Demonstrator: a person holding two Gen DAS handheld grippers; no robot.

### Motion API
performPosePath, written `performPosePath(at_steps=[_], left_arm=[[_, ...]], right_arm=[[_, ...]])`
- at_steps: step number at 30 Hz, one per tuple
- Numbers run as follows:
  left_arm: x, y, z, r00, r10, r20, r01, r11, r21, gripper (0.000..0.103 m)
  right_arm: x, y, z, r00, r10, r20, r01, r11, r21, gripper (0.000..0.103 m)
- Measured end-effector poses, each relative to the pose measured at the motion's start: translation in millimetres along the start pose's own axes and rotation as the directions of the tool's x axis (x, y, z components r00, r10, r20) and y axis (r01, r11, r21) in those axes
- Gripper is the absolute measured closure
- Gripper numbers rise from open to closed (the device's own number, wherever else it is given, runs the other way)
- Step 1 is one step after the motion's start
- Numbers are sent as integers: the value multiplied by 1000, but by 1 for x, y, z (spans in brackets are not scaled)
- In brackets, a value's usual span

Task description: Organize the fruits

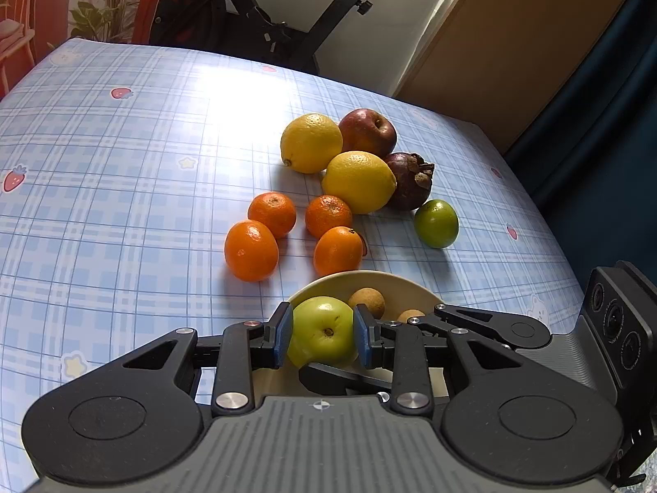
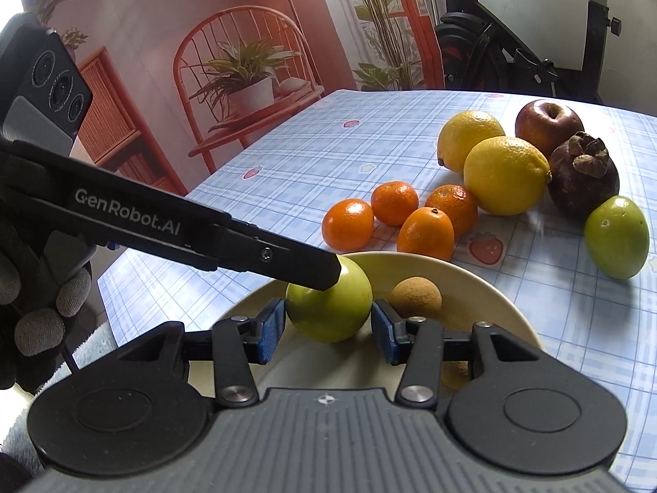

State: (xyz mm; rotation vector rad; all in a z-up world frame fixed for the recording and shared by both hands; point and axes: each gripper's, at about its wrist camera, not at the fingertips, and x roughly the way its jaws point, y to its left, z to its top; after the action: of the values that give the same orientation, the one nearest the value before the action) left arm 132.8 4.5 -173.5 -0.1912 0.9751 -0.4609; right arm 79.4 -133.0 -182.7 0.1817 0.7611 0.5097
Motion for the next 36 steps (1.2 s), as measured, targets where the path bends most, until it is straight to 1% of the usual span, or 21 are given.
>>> performPosePath(at_steps=[15, 19, 22, 24, 26, 30, 34, 36], left_arm=[[-15, -8, 3, 997, 27, 70, -28, 999, 17, 70], [-20, -14, 7, 995, 37, 95, -40, 999, 30, 70], [-22, -23, 11, 991, 46, 123, -53, 997, 50, 70], [-22, -32, 16, 988, 53, 148, -64, 995, 72, 70], [-19, -41, 22, 984, 57, 168, -73, 993, 91, 70], [-12, -60, 36, 980, 45, 193, -69, 991, 118, 70], [2, -78, 45, 980, 27, 198, -54, 989, 136, 70], [13, -87, 48, 982, 13, 186, -41, 989, 144, 70]], right_arm=[[-20, 3, -2, 998, -50, 36, 52, 998, -32, 53], [-32, 3, -1, 995, -64, 74, 68, 997, -44, 53], [-43, -1, 1, 989, -95, 112, 102, 993, -58, 53], [-51, -8, 3, 982, -124, 141, 133, 989, -60, 53], [-57, -20, 6, 979, -136, 150, 145, 988, -49, 53], [-70, -44, 7, 967, -189, 171, 199, 979, -40, 53], [-80, -69, 7, 952, -237, 193, 243, 970, -5, 53], [-81, -80, 5, 944, -261, 204, 266, 964, 4, 53]])
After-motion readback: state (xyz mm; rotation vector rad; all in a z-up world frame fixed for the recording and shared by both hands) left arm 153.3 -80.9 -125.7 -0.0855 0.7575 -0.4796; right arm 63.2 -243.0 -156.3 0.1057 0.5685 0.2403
